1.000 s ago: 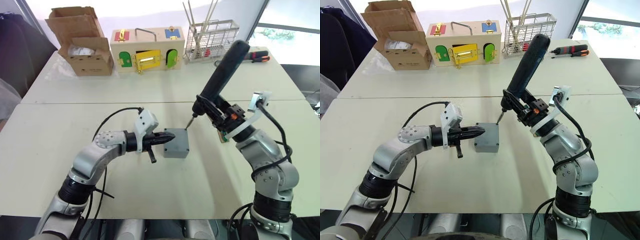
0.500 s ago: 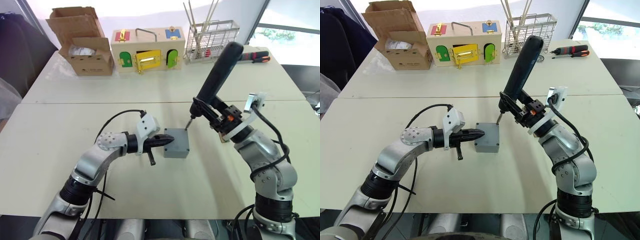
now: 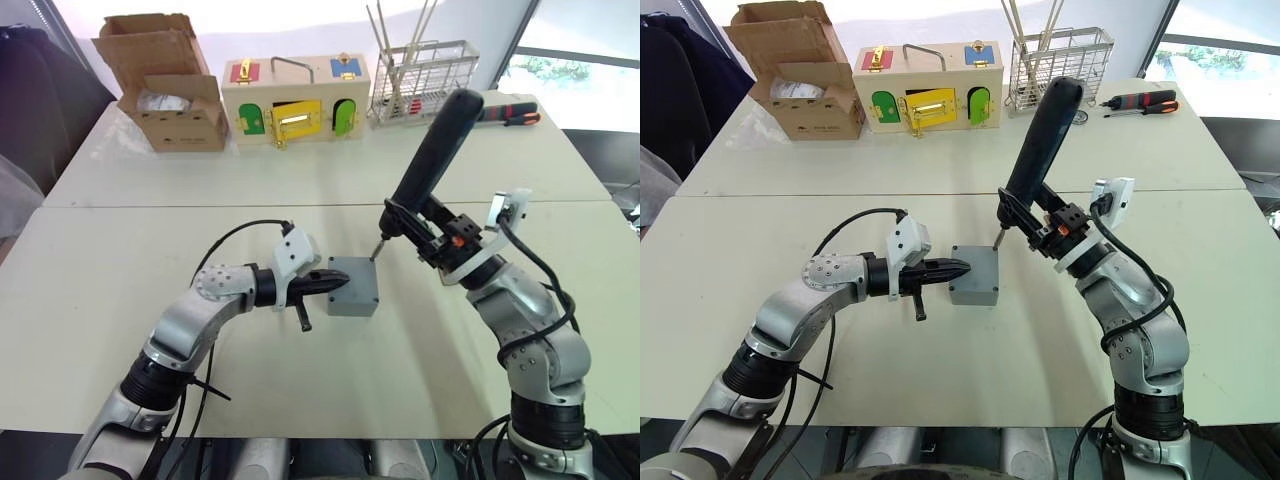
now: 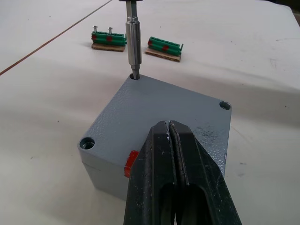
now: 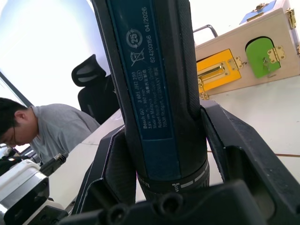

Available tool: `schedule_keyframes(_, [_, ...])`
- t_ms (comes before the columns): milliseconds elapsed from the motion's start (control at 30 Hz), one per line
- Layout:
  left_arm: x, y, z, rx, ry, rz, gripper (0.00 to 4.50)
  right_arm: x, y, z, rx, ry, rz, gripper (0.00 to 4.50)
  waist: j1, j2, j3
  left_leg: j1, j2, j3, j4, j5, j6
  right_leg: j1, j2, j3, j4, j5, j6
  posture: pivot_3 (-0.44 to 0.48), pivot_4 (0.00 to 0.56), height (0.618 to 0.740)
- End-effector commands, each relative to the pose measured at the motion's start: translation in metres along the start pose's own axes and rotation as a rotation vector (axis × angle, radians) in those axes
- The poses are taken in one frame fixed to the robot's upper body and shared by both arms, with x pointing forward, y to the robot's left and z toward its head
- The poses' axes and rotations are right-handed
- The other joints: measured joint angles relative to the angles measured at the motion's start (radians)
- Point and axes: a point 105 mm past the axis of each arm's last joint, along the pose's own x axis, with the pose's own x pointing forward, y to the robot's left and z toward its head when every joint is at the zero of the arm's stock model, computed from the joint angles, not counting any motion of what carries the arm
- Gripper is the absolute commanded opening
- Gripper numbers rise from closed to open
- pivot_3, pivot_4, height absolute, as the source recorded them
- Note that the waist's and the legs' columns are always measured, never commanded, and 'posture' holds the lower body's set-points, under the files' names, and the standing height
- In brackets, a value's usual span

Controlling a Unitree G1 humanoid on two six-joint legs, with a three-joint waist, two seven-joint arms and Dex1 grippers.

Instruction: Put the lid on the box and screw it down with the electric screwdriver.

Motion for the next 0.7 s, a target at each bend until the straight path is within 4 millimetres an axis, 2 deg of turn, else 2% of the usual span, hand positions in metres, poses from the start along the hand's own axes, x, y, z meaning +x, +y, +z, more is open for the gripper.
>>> schedule_keyframes(33, [0.001,-0.002,-0.001,0.003,0.007,-0.009,0.0,0.0,0.003,0.004,-0.05,-0.017,0.019,1.87,0.0,0.0,0.0,0.0,0.0,0.0,0.0,0.0,0.0,0.0,0.0,0.0,0.0,0.0,0.0,0.0,0.15,0.73])
schedule_keyframes(167, [0.001,-0.003,-0.002,0.003,0.012,-0.009,0.0,0.001,0.009,-0.007,-0.1,0.031,0.057,1.87,0.0,0.0,-0.001,0.001,0.0,0.0,0.0,0.0,0.0,0.001,0.0,0.0,0.0,0.0,0.0,0.0,0.15,0.73])
schedule_keyframes(367, [0.002,-0.005,-0.004,0.002,0.021,-0.013,0.0,0.002,0.03,-0.032,-0.116,0.108,0.158,1.87,-0.001,-0.001,-0.01,0.001,0.0,0.0,0.0,0.0,0.0,0.002,0.0,0.0,-0.001,0.0,0.0,0.0,0.15,0.73])
schedule_keyframes(567, [0.002,-0.006,-0.006,-0.003,0.028,-0.013,0.0,-0.001,0.039,-0.05,-0.083,0.145,0.181,1.87,-0.001,-0.004,-0.023,0.003,0.0,0.0,-0.001,0.0,0.0,0.003,0.001,0.0,-0.001,0.0,0.0,0.0,0.15,0.73])
schedule_keyframes(700, [0.002,-0.007,-0.006,-0.005,0.031,-0.014,0.0,-0.003,0.037,-0.063,-0.068,0.179,0.168,1.87,-0.002,-0.004,-0.026,0.008,0.001,0.0,-0.004,-0.001,0.001,0.007,0.001,0.0,-0.002,0.0,0.0,0.0,0.15,0.73])
